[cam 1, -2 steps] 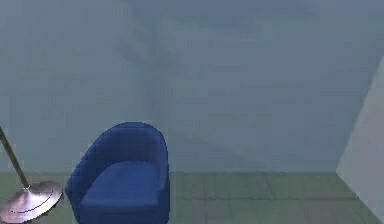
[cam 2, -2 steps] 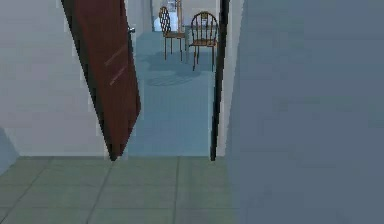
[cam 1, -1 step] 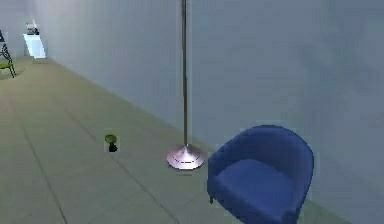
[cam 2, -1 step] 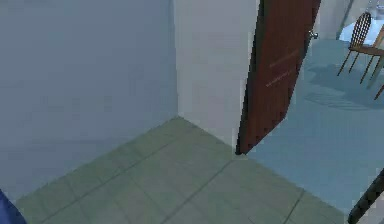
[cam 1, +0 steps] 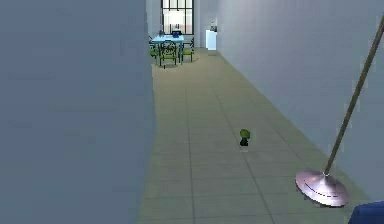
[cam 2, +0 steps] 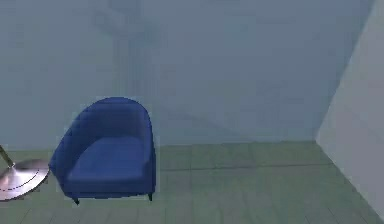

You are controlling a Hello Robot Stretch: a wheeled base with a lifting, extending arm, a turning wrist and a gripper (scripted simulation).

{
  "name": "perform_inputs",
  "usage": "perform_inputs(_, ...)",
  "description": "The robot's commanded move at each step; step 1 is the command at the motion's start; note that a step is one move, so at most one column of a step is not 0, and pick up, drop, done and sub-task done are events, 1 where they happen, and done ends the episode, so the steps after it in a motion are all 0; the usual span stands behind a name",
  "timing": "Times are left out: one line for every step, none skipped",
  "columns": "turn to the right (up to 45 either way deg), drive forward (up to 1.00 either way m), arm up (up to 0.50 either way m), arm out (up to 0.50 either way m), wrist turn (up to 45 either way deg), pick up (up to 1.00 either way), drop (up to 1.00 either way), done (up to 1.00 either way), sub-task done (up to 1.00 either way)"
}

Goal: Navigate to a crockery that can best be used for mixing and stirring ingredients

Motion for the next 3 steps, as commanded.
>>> perform_inputs(0.0, 1.00, 0.00, 0.00, 0.0, 0.00, 0.00, 0.00, 0.00)
perform_inputs(0.0, 1.00, 0.00, 0.00, 0.0, 0.00, 0.00, 0.00, 0.00)
perform_inputs(-6.0, 0.00, 0.00, 0.00, 0.0, 0.00, 0.00, 0.00, 0.00)
